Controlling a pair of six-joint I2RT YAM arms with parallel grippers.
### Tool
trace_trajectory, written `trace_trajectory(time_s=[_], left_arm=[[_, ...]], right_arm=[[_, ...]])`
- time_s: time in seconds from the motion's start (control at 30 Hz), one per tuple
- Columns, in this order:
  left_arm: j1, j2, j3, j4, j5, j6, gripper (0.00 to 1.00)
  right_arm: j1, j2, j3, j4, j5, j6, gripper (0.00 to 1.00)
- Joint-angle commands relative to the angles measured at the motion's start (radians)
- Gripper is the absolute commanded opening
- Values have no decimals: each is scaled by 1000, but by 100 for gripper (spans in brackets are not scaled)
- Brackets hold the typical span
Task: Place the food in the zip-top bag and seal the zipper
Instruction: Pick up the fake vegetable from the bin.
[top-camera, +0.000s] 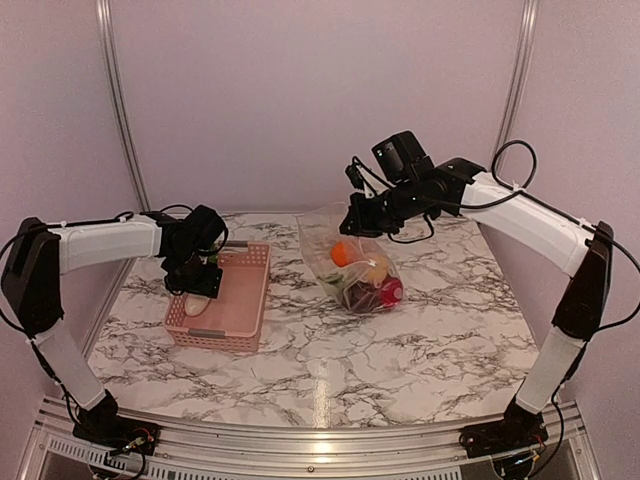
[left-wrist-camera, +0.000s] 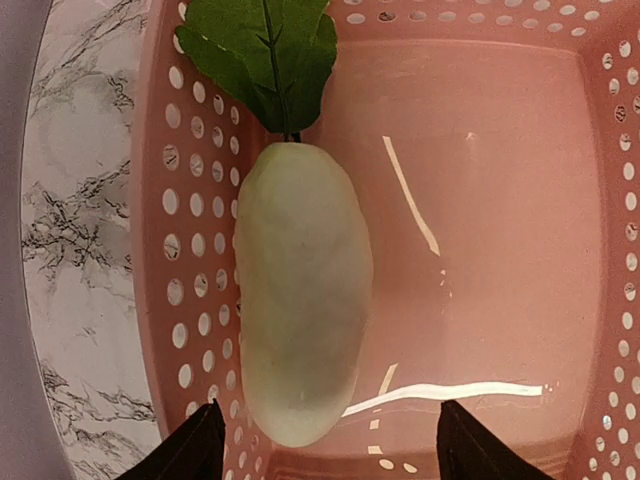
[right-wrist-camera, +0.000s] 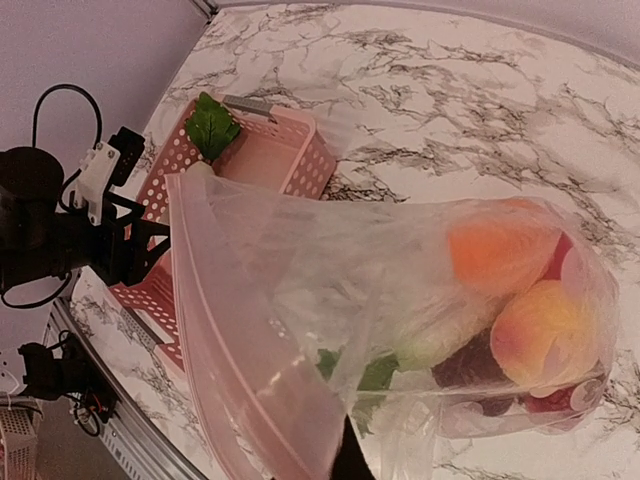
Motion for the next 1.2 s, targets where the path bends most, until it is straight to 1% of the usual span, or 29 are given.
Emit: trace_trajectory(time_s=[0.0,0.17,0.4,0.7,0.97,1.17], left_arm=[[7,45,9,-1,-5,17,74],[7,76,-3,-1,-52,14,73],[7,109,-27,29,-63,20,72],[11,185,-15,83,-107,52,70],[12,211,-5,101,-98,47,61],[11,154,31,68,-36,40,48]], right_arm=[[6,-33,-12,23,-7,15,0],[6,-38,-16,24,-9,18,0],[7,-47,-25,26,-3,21,0],[6,-48,-22,27,-2,22,0],[6,-54,-27,22,2,24,0],[8,-57,-24,14,7,21,0]])
